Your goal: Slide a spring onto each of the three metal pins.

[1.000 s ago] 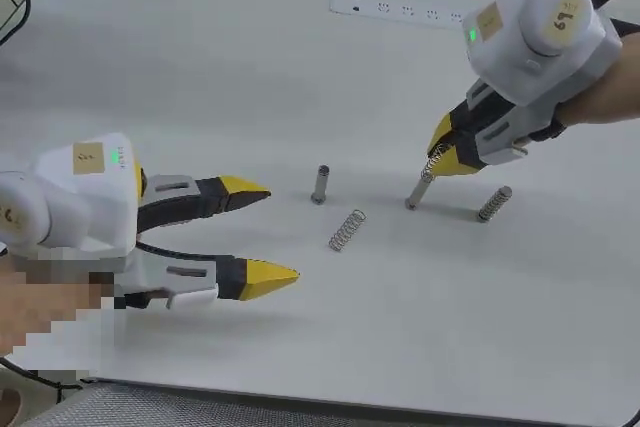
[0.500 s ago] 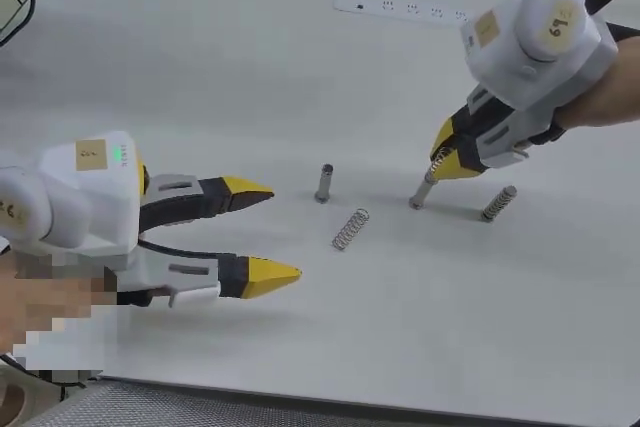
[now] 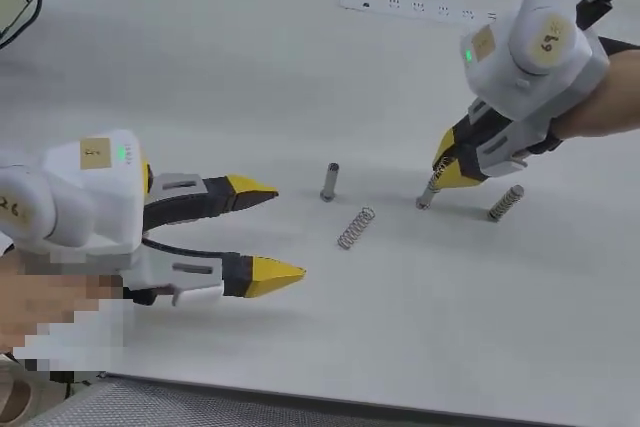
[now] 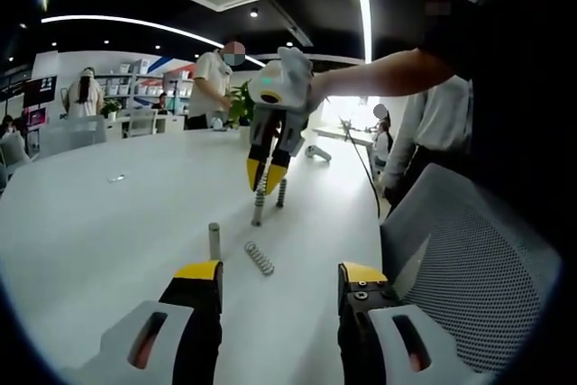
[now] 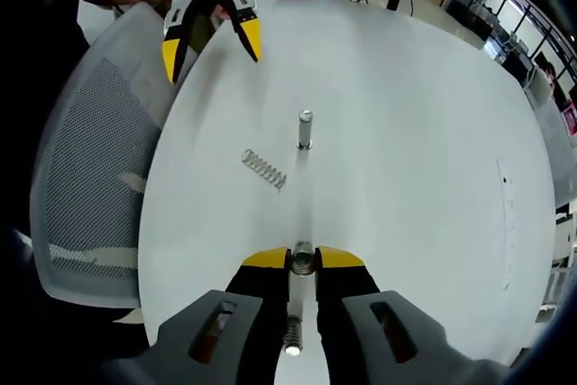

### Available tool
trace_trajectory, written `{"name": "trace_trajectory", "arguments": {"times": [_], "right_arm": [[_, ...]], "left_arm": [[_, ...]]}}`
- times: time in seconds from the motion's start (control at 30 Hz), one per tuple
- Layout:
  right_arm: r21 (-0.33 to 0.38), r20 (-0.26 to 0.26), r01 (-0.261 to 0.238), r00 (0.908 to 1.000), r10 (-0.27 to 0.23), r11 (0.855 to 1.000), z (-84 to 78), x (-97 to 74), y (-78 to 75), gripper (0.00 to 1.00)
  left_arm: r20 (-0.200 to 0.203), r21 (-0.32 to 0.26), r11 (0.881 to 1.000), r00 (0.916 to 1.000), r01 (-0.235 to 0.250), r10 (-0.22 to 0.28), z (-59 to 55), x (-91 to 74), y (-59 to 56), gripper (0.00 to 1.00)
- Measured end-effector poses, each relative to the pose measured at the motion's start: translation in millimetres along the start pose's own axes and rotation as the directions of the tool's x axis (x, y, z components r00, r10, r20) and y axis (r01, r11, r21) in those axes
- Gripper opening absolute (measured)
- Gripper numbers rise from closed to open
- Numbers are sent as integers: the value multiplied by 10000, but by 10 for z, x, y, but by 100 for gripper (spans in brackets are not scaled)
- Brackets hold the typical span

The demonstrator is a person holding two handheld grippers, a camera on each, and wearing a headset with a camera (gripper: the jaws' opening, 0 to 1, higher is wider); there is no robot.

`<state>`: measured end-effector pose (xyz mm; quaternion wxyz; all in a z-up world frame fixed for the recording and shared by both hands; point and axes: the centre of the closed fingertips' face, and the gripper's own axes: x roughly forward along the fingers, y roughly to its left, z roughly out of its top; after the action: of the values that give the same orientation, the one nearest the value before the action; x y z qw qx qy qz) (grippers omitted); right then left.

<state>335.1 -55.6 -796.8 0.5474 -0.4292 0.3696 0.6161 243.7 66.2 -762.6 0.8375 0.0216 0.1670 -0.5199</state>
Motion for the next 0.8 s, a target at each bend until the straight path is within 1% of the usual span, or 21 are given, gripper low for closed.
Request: {"name": "trace_trajectory", "arguments": {"times": [0.33, 0.8], "right_arm": [[184, -11, -74, 10000, 75, 9998, -57, 117, 50, 8], [408, 46, -31, 10000, 29, 9992, -100, 207, 89, 8]], "left_arm": [[29, 54, 10000, 10000, 8, -8, 19, 1, 6, 45], [16, 32, 10000, 10000, -18, 18, 11, -7, 10, 44]]}}
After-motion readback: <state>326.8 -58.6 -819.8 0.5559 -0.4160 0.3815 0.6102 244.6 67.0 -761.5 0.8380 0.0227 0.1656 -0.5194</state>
